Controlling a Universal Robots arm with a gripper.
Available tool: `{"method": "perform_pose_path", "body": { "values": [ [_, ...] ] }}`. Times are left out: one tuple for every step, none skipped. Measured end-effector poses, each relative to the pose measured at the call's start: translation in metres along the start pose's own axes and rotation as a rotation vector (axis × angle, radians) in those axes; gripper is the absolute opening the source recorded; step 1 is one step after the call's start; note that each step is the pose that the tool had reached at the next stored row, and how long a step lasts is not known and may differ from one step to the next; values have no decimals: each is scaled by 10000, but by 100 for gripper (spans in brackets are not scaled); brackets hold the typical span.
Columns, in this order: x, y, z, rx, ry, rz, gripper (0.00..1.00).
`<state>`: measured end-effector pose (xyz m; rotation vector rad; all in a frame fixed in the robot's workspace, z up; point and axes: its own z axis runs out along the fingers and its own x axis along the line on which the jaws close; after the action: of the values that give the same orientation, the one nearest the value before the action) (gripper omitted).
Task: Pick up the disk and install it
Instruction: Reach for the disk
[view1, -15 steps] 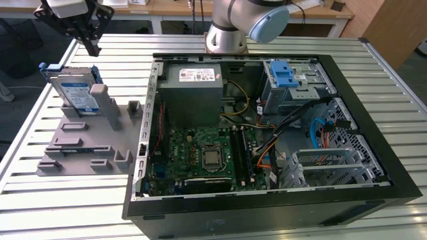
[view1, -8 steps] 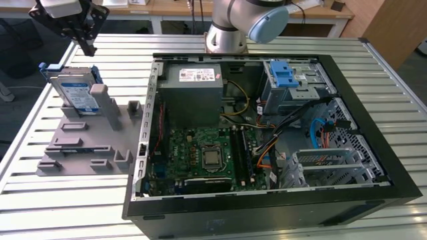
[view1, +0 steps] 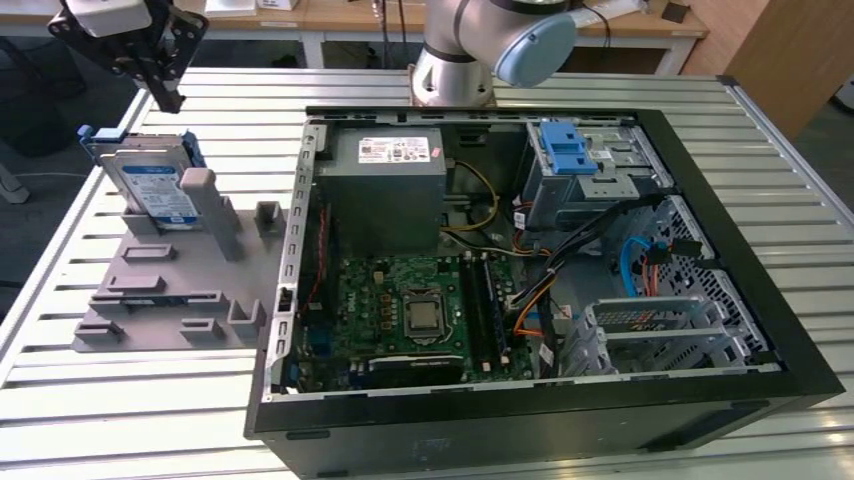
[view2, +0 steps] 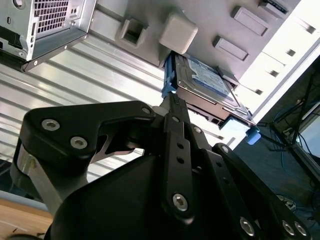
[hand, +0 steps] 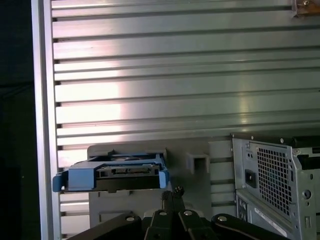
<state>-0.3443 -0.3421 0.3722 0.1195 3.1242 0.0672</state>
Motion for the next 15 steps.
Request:
{"method": "perform_pose_path", "body": {
  "values": [
    [11,1,2,0,1,0,11],
    [23,1,3,0,1,0,11],
    [35,2,5,0,1,0,11],
    [46,3,6,0,2,0,11],
    [58,3,7,0,2,0,11],
    [70,4,8,0,2,0,11],
    [81,5,10,0,2,0,11],
    [92,6,11,0,3,0,11],
    [104,6,12,-1,3,-1,11],
    [116,7,13,0,4,-1,11],
    [127,7,13,0,4,0,11],
    [138,8,14,1,5,0,11],
    [149,9,15,1,5,-1,11],
    [161,9,16,1,6,0,11],
    [172,10,18,0,6,0,11]
  ]
}}
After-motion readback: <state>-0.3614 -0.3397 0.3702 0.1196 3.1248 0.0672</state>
